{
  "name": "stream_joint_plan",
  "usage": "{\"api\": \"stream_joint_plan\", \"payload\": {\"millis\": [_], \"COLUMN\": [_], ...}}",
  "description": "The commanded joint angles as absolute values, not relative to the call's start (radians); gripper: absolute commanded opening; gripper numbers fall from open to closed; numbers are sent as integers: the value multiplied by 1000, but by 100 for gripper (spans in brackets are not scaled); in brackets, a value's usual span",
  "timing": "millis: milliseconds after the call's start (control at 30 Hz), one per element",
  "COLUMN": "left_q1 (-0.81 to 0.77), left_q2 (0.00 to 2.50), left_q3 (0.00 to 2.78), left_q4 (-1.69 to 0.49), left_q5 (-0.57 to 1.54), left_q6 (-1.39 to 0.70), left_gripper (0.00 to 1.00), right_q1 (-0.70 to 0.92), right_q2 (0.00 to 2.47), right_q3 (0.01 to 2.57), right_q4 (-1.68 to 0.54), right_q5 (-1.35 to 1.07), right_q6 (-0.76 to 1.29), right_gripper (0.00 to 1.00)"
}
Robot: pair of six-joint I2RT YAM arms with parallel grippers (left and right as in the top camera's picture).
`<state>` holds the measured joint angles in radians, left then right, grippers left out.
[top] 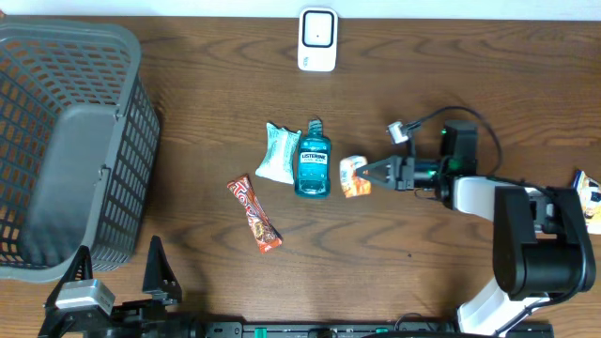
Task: Scan the item barcode
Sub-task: 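Lift the orange tissue pack and turn it with the right gripper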
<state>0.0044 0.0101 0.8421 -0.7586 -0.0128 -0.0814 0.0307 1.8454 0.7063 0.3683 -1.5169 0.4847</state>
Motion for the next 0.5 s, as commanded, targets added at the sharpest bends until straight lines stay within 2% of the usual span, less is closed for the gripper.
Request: {"api": "stream_joint_plan", "payload": {"millis": [0,200,467], "left_q1": [1,1,1], "left_q2": [3,3,3], "left_q3": [842,842,842], "left_q4": [-755,-755,-755], "left_q5": [-12,-11,-12], "left_q6": [-80,-80,-80], "left_gripper": [98,98,98], "right_q1": [112,239,261], "right_q2": [1836,1729,1397], "right_q3": [705,705,566], "right_q4": [370,357,245], "right_q5": [-1562,-1562,-1562], "right_q6": [550,599,529], "right_gripper": [1,1,1]}}
